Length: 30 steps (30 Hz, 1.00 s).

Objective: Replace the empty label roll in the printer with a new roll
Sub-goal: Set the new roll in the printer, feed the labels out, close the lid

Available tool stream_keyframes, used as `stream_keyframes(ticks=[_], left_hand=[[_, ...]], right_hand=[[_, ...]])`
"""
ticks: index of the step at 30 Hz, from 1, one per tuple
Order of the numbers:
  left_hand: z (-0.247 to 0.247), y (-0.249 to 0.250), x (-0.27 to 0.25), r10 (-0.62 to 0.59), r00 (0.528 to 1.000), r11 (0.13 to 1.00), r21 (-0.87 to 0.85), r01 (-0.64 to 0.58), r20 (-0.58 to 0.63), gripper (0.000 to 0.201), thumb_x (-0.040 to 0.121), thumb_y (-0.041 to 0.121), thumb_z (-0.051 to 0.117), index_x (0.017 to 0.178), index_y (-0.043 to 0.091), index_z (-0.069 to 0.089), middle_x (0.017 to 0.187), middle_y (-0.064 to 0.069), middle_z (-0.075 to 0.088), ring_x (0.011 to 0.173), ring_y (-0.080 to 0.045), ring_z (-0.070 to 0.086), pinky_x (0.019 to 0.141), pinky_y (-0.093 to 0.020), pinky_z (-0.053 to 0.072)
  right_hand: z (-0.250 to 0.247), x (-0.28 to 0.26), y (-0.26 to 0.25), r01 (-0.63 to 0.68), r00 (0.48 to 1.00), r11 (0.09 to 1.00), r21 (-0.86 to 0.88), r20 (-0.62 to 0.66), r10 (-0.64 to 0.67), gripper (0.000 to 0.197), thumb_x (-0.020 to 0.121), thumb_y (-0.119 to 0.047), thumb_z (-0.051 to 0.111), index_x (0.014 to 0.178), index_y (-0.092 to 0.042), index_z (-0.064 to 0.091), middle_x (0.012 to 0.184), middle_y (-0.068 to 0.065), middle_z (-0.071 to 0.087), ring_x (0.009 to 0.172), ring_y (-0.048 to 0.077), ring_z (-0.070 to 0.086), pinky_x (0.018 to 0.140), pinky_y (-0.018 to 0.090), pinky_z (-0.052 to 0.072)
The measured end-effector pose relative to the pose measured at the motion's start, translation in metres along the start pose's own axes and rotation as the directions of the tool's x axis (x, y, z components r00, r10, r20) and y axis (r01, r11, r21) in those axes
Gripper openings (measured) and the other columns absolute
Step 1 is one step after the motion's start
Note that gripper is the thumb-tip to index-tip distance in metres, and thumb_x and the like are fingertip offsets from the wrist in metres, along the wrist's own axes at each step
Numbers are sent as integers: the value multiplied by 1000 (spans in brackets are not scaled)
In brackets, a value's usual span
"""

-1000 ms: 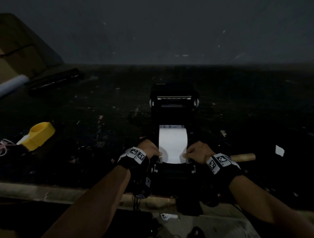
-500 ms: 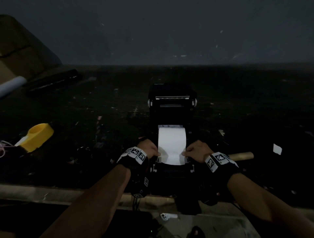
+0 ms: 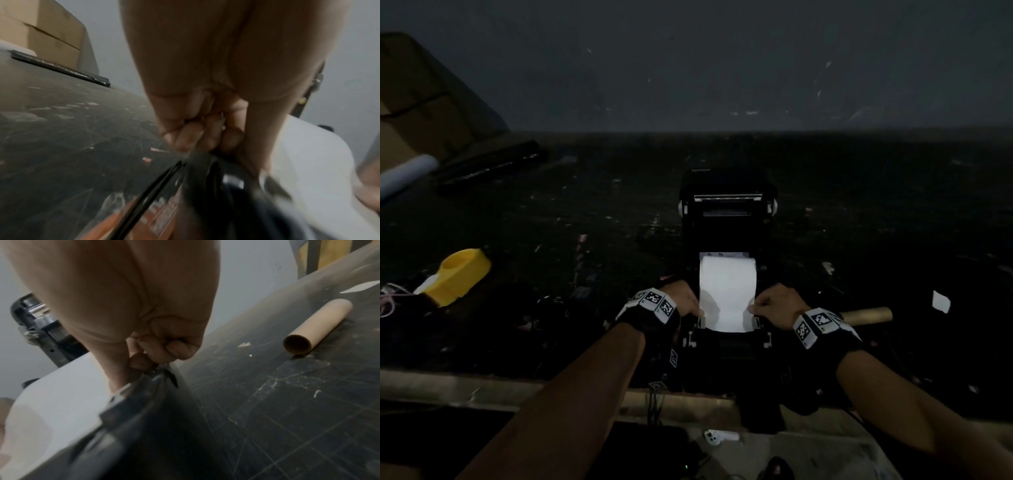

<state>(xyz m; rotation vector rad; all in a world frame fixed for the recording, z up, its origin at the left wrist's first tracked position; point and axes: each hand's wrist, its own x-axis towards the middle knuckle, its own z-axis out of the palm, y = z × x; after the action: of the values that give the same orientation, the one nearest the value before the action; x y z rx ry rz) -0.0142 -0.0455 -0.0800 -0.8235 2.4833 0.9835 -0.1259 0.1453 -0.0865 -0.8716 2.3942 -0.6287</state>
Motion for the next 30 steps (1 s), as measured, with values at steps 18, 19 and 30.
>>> stream_keyframes(ticks=[18,19,30], left_hand=[[0,5,5,-87,996,993,77,89,-33,53,70,28,78,116,4,64,123,-12,64,113,-28,60,102,-37,47],[0,6,7,-89,995,991,93,93,-44,56,70,28,79,118,4,62,124,-13,63,113,-29,59,101,-37,47],[2,8,3,-116,993,988,103,116,-6,51,74,30,75,116,3,64,124,-13,64,115,-30,58,103,-38,46]], right_hand=[[-4,1,-4,-14,996,998,-66,91,20,30,88,-30,60,98,-5,72,109,13,69,102,25,62,79,24,45],[-4,2,-4,-25,995,997,-76,93,32,30,87,-30,60,98,-5,72,110,13,69,102,26,62,78,24,45],[-7,3,-10,-84,993,959,-269,59,104,48,83,-42,62,110,-3,64,118,15,63,105,29,60,81,30,49]])
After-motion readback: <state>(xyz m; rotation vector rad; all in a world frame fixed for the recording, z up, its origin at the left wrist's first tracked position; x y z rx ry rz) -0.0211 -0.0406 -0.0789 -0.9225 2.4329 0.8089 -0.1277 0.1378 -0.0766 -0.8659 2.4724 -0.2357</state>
